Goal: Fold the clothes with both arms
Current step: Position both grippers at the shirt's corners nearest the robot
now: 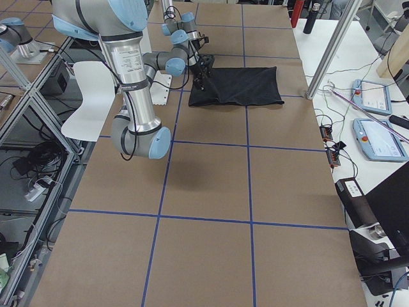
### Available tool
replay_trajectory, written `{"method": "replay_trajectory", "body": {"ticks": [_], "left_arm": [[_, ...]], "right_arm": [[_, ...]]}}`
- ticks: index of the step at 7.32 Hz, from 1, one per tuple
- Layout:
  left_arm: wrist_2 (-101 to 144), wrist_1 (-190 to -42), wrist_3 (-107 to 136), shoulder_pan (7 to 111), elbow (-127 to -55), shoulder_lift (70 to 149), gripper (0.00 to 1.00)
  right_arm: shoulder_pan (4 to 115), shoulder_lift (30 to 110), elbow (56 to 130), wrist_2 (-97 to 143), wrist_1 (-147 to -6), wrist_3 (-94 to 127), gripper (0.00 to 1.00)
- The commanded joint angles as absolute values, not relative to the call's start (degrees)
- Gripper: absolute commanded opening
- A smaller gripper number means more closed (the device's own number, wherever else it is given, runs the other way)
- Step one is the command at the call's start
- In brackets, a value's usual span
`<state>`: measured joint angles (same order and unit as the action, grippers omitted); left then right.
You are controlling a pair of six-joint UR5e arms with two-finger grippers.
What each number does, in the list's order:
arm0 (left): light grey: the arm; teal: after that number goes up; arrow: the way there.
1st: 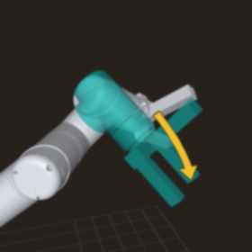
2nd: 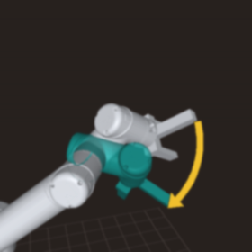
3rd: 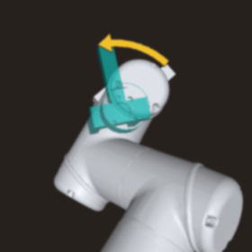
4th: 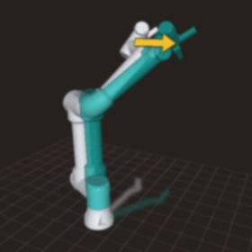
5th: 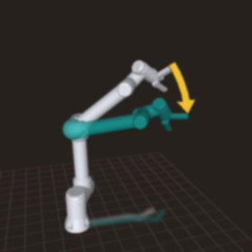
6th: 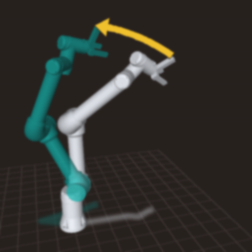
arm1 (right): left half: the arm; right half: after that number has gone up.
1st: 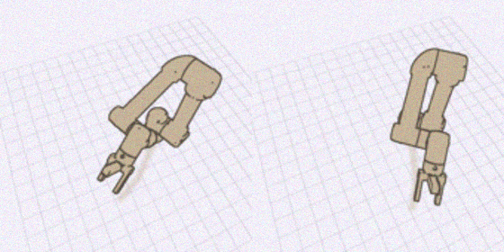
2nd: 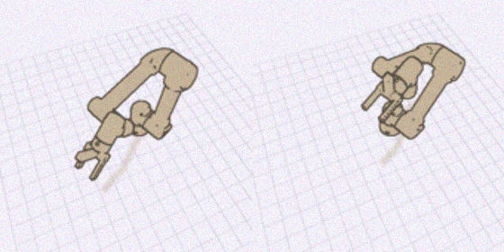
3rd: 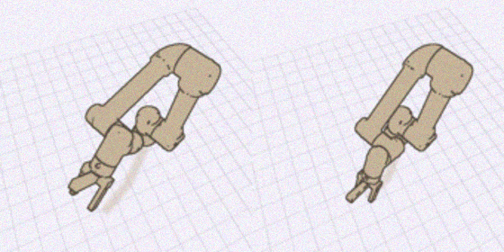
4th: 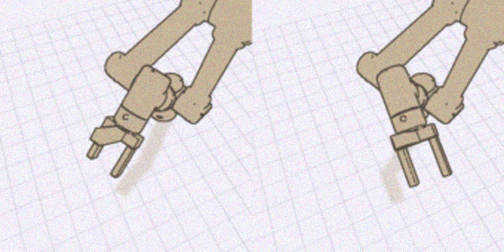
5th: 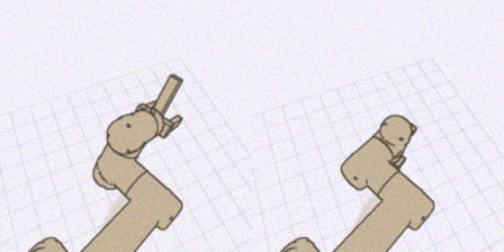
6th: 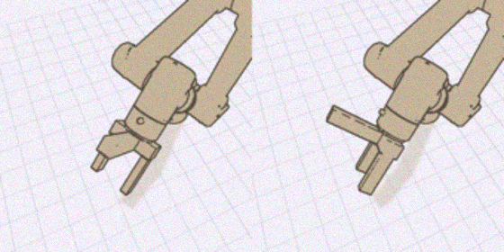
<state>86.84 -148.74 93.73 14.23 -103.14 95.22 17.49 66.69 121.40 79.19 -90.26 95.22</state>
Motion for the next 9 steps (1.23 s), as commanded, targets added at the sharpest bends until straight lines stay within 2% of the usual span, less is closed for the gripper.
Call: {"method": "replay_trajectory", "body": {"ticks": [1,2,5,6,7,8,9], "left_arm": [[86.84,-148.62,94.04,14.06,-103.1,95.19,0.14],[86.84,-148.71,94.13,13.98,-103.18,95.19,0.0],[86.84,-148.71,94.13,14.06,-103.71,95.36,0.0],[86.84,-148.71,94.13,14.06,-103.88,95.36,0.0],[86.84,-148.71,94.13,14.06,-103.89,95.36,0.0],[86.84,-148.71,94.13,14.06,-103.89,95.36,0.0],[86.75,-148.71,94.13,14.06,-103.89,95.36,0.0]], "right_arm": [[17.49,66.62,121.38,79.19,-90.26,95.19,1.0],[17.49,66.45,121.38,79.19,-90.26,95.27,1.0],[16.61,64.96,120.06,77.7,-90.52,105.61,0.97],[16.26,63.04,116.32,77.7,-90.27,110.78,0.97],[16.26,57.8,110.19,77.7,-90.26,114.22,0.96],[15.82,55.05,106.39,77.78,-90.09,120.17,0.89],[14.08,55.45,106.0,77.7,-90.0,121.71,0.88]]}}
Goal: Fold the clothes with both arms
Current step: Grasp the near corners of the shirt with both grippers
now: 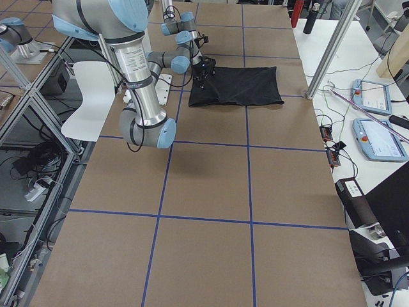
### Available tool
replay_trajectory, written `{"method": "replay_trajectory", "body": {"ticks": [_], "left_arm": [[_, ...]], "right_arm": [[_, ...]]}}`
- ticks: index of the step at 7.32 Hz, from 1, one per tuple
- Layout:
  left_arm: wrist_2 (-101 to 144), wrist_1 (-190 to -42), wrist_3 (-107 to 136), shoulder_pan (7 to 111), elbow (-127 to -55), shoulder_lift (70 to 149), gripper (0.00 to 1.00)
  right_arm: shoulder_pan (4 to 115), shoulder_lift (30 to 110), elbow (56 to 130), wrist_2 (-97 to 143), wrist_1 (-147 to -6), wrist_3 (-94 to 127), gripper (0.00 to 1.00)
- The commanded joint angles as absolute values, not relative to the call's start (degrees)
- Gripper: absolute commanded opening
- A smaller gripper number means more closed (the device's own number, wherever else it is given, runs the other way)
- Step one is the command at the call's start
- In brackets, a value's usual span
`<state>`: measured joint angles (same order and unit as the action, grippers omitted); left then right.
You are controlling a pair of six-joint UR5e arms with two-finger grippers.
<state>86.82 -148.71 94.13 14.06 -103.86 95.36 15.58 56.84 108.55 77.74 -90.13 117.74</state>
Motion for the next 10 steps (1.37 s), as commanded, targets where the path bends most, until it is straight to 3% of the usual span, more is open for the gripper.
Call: {"method": "replay_trajectory", "body": {"ticks": [1,4,7,10], "left_arm": [[86.75,-148.71,94.13,14.06,-103.89,95.45,0.0],[86.75,-148.71,94.13,14.06,-103.89,95.36,0.0],[86.66,-148.8,94.13,14.06,-103.89,95.36,0.0],[86.66,-148.8,94.13,14.06,-103.89,95.36,0.0]], "right_arm": [[12.67,55.89,106.0,77.52,-90.0,121.73,0.88],[10.64,58.7,105.82,76.56,-90.0,120.06,0.88],[9.76,58.71,103.38,73.66,-85.38,120.41,0.78],[9.14,58.71,100.99,72.08,-82.0,120.5,0.78]]}}
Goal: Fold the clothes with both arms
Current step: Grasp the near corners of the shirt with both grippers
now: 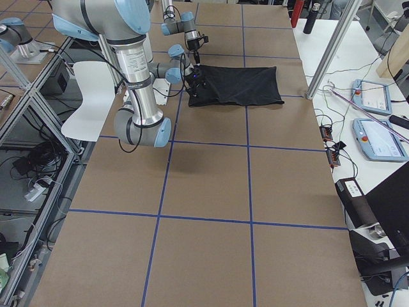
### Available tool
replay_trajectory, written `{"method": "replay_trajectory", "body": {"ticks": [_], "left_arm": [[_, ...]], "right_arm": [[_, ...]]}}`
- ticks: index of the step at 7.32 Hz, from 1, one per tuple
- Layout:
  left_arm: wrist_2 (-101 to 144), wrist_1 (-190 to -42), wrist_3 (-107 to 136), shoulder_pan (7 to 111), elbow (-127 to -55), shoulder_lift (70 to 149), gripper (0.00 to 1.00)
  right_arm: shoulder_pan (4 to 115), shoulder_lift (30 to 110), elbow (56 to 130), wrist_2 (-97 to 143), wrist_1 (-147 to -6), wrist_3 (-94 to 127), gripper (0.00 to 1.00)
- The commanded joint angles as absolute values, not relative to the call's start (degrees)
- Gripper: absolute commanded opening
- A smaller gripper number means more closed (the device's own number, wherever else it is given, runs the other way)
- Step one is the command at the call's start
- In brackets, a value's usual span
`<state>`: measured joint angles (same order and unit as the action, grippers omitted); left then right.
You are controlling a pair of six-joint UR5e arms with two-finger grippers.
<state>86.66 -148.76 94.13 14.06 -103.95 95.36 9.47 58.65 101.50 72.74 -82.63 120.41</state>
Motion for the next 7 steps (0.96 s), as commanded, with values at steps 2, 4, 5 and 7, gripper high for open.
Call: {"method": "replay_trajectory", "body": {"ticks": [2,4,5,7], "left_arm": [[86.66,-148.8,94.13,13.98,-103.89,95.27,0.0],[86.66,-148.8,94.13,13.98,-103.89,95.19,0.0],[86.66,-148.8,94.13,13.97,-103.97,95.19,0.0],[86.66,-148.8,94.13,13.97,-103.89,95.19,0.0]], "right_arm": [[9.05,58.71,100.81,71.9,-82.53,120.41,0.74],[9.05,58.54,99.76,71.89,-82.62,120.41,0.74],[9.05,58.45,99.49,71.81,-82.62,120.41,0.7],[9.14,57.92,98.79,71.81,-82.62,120.58,0.63]]}}
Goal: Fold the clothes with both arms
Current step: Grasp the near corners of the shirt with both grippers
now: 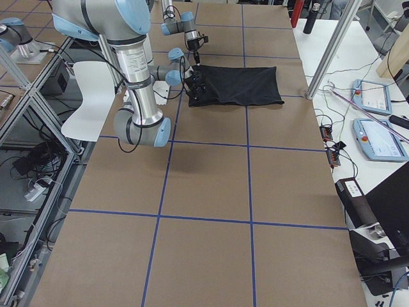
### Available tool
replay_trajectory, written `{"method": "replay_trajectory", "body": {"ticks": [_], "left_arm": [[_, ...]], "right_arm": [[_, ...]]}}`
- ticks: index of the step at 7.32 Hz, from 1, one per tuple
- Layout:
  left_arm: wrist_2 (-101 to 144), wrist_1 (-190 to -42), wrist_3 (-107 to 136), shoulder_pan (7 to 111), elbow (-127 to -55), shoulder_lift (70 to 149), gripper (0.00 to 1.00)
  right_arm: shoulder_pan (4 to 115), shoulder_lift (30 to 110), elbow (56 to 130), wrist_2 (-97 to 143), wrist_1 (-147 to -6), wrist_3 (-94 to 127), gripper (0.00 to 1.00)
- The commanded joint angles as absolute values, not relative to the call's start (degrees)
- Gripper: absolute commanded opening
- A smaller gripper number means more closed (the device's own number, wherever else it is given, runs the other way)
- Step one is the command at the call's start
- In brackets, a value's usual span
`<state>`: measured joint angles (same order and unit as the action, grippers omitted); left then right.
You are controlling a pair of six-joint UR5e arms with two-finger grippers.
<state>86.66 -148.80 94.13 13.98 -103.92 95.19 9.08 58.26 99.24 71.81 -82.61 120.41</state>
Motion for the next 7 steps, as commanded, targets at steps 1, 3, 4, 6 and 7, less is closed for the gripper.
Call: {"method": "replay_trajectory", "body": {"ticks": [1,3,4,6,7], "left_arm": [[86.66,-148.8,94.13,14.06,-103.89,95.19,0.0],[86.66,-148.8,94.13,13.98,-103.89,95.19,0.0],[86.66,-148.8,94.13,14.06,-103.89,95.1,0.0],[86.66,-148.8,94.13,14.06,-103.89,95.1,0.0],[86.66,-148.8,94.13,13.98,-103.97,95.1,0.0]], "right_arm": [[9.14,57.92,98.79,71.89,-82.53,120.76,0.51],[9.23,57.66,98.79,71.81,-82.53,121.11,0.19],[9.23,57.4,98.79,71.81,-82.53,121.9,0.0],[9.58,56.69,98.79,71.81,-82.53,121.99,0.0],[9.67,56.6,98.79,71.81,-82.53,121.99,0.0]]}}
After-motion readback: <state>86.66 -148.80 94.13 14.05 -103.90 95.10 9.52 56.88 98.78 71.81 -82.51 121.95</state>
